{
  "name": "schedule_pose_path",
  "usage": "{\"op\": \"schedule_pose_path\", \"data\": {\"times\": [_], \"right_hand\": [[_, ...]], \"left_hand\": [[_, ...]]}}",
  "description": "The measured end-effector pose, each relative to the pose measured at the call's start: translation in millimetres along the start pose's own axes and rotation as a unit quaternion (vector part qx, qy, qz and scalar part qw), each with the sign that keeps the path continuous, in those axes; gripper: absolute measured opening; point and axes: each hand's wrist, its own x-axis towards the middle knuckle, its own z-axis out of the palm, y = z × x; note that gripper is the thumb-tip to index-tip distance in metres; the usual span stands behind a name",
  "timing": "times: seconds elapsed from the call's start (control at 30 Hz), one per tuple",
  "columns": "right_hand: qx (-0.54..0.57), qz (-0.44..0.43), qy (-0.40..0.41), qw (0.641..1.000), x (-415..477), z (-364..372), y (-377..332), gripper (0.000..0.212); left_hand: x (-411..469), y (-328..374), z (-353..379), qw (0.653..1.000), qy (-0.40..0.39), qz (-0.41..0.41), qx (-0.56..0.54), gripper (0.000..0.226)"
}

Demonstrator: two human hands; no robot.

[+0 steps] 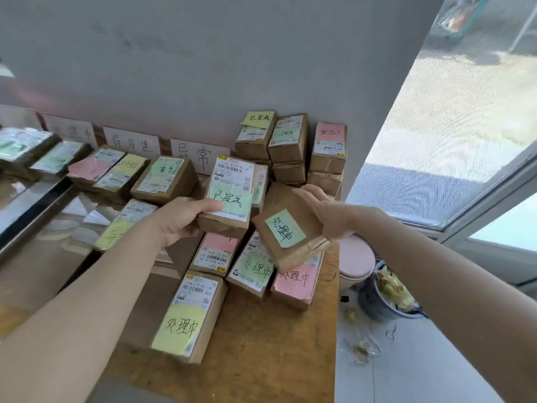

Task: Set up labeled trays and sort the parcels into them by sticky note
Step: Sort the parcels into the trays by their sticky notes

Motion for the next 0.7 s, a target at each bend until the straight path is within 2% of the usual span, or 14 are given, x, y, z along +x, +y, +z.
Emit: {"op": "schedule_pose_path", "data": {"times": [0.13, 0.23, 0.3, 0.37, 0.47, 0.57, 0.7], "right_hand": [[0.048, 0.026, 0.076, 0.996, -4, 10, -7, 0.107], [0.164, 0.102, 0.199, 0.961, -10, 18, -16, 0.096], [0.275, 0.192, 0.256, 0.907, -17, 21, -27, 0.07], [0.407, 0.265, 0.265, 0.833, -22, 25, -40, 0.047], [0.566, 0.327, 0.206, 0.729, -26, 38, -61, 0.054], [0.637, 0.347, 0.153, 0.671, -24, 53, -85, 0.071], [0.737, 0.349, 0.127, 0.565, -16, 61, -113, 0.051]], "left_hand": [[-7, -10, -10, 1.0, -0.007, -0.003, 0.0, 0.028], [-9, -11, -11, 1.0, -0.026, 0.004, 0.0, 0.028], [-10, -9, -11, 0.999, -0.037, 0.011, 0.002, 0.025], [-11, -9, -12, 0.999, -0.048, 0.019, 0.004, 0.023], [-11, -11, -18, 0.998, -0.065, 0.026, 0.008, 0.02], [-10, -14, -28, 0.997, -0.077, 0.027, 0.01, 0.02], [-8, -17, -45, 0.996, -0.082, 0.027, 0.014, 0.021]]}}
